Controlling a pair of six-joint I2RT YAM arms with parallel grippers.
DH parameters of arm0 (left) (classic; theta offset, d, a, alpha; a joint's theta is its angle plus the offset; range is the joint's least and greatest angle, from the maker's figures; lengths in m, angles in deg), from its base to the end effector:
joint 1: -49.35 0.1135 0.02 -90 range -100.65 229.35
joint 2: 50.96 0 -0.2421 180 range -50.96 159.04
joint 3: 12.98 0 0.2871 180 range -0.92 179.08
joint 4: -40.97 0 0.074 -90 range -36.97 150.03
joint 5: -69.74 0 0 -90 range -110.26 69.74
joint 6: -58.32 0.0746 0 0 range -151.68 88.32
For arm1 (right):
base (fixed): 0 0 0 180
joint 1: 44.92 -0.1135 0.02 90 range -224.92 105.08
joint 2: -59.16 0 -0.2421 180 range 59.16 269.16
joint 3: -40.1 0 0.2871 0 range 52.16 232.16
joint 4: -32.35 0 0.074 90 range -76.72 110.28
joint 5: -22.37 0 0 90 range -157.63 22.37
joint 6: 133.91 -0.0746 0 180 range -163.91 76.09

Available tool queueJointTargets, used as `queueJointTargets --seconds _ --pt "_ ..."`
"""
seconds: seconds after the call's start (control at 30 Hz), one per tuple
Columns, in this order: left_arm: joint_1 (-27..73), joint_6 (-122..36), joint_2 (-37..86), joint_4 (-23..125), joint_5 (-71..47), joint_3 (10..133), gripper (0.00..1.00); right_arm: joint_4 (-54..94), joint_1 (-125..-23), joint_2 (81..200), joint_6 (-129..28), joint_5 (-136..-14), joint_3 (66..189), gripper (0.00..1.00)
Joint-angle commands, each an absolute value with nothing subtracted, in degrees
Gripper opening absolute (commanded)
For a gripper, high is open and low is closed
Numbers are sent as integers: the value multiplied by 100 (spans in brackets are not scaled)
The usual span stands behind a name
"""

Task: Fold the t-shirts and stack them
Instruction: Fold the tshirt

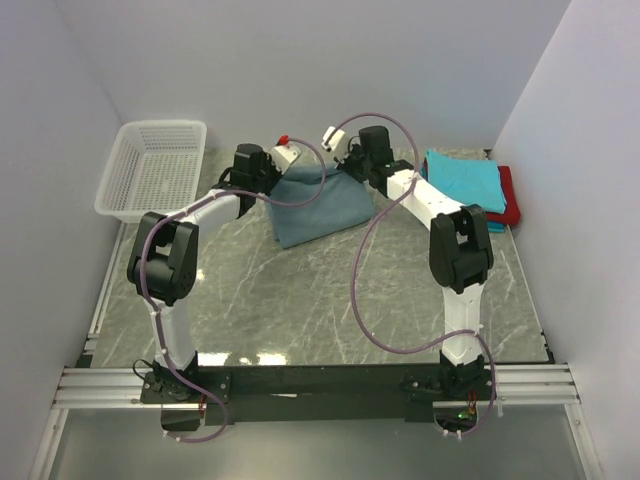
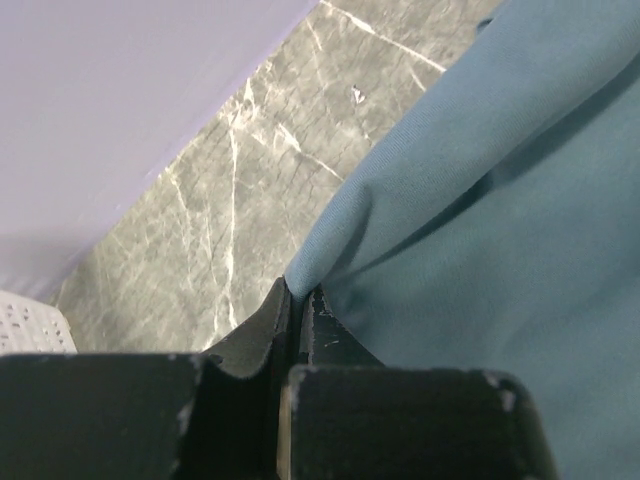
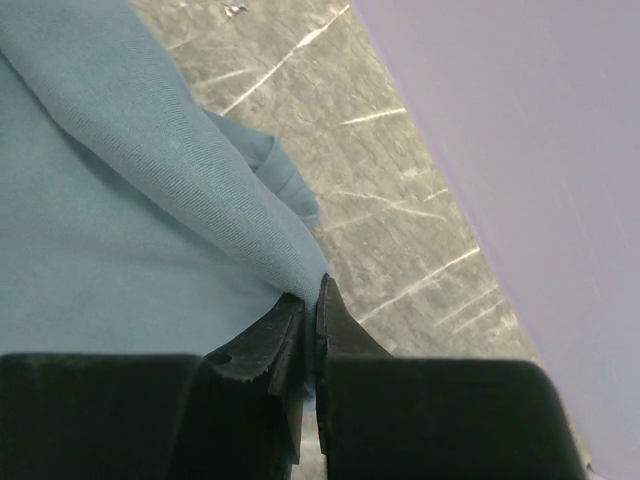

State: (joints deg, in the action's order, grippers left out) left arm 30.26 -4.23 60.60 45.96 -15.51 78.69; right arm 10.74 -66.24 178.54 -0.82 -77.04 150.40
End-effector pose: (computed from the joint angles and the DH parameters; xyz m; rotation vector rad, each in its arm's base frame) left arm 0.4833 -0.1738 0.1786 0.8399 1.8189 0.0104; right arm 0.5072 0.2110 0.2038 -1.2005 1.7217 -0.0560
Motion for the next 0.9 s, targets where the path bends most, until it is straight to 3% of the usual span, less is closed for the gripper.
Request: queueJointTargets --seconds 0.0,0.87 --pt "3063 -548 5951 4468 -1710 7818 0 1422 -6707 17957 -120 -7650 15289 0" --pt "3265 -944 6338 4846 -2439 8372 0 2308 -6997 18713 -436 -6816 15807 0"
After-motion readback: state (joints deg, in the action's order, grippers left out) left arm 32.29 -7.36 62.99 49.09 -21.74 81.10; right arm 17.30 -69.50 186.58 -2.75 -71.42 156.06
